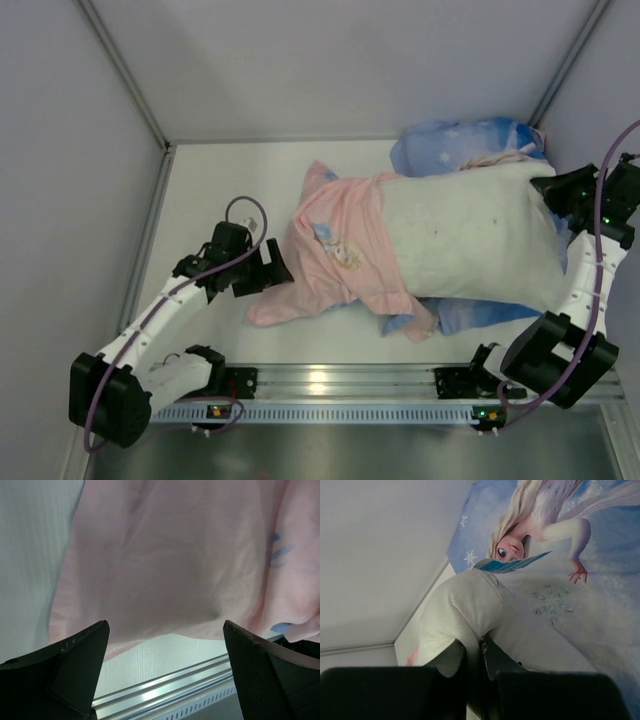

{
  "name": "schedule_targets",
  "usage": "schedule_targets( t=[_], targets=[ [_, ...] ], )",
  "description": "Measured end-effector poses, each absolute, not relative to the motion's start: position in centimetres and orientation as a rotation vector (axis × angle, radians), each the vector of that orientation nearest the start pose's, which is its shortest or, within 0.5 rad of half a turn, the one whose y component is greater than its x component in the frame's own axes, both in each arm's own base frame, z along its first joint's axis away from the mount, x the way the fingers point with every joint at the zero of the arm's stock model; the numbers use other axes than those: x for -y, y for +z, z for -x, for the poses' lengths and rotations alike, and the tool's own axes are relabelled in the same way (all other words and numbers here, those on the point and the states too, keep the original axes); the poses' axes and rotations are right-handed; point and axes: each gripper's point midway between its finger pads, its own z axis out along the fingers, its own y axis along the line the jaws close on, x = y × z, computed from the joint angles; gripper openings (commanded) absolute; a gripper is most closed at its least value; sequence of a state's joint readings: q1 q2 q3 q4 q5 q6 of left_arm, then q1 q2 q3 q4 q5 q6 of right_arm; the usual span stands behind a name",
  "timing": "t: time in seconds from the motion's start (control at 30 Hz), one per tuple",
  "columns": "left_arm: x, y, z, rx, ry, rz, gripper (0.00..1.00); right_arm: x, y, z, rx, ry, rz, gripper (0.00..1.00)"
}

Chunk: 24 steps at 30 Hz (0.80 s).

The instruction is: Remove the pillowcase from the pillow

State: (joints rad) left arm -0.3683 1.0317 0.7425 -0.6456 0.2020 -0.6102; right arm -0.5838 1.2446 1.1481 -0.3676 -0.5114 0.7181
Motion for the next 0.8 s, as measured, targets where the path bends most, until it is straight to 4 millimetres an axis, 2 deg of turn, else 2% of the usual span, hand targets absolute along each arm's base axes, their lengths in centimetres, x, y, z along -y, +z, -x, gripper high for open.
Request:
schedule_targets(
  t=[0.23,0.37,0.4,0.5,0.57,0.6,0.67,0.8],
  targets=[
    [15.4,8.7,-21.1,-2.605,-0.713,0.341,0.99,10.6,27.9,-36.3,-1.781,0.622,-0.939,0.0],
    [16.1,7.6,-21.1,-2.616,-0.763,0.369,0.69,10.4,28.1,-36.4,-1.777,0.637,-0.934,0.0],
    [16.2,7.4,-21.1,-2.617,-0.769,0.369,0.52,10.4,28.1,-36.4,-1.775,0.64,-0.932,0.0],
    [16.4,7.0,-20.8,-2.624,-0.797,0.374,0.29,10.3,28.3,-36.5,-1.769,0.651,-0.927,0.0],
    [16.5,7.0,-20.7,-2.623,-0.804,0.374,0.26,10.2,28.4,-36.5,-1.766,0.656,-0.926,0.0],
    [16.5,7.0,-20.6,-2.62,-0.811,0.374,0.2,10.2,28.5,-36.5,-1.765,0.659,-0.926,0.0],
    [16.5,7.1,-20.5,-2.61,-0.82,0.379,0.0,10.2,28.5,-36.6,-1.763,0.664,-0.924,0.0],
    [16.5,8.3,-20.5,-2.56,-0.844,0.362,0.0,10.1,28.7,-36.6,-1.76,0.672,-0.917,0.0]
  ],
)
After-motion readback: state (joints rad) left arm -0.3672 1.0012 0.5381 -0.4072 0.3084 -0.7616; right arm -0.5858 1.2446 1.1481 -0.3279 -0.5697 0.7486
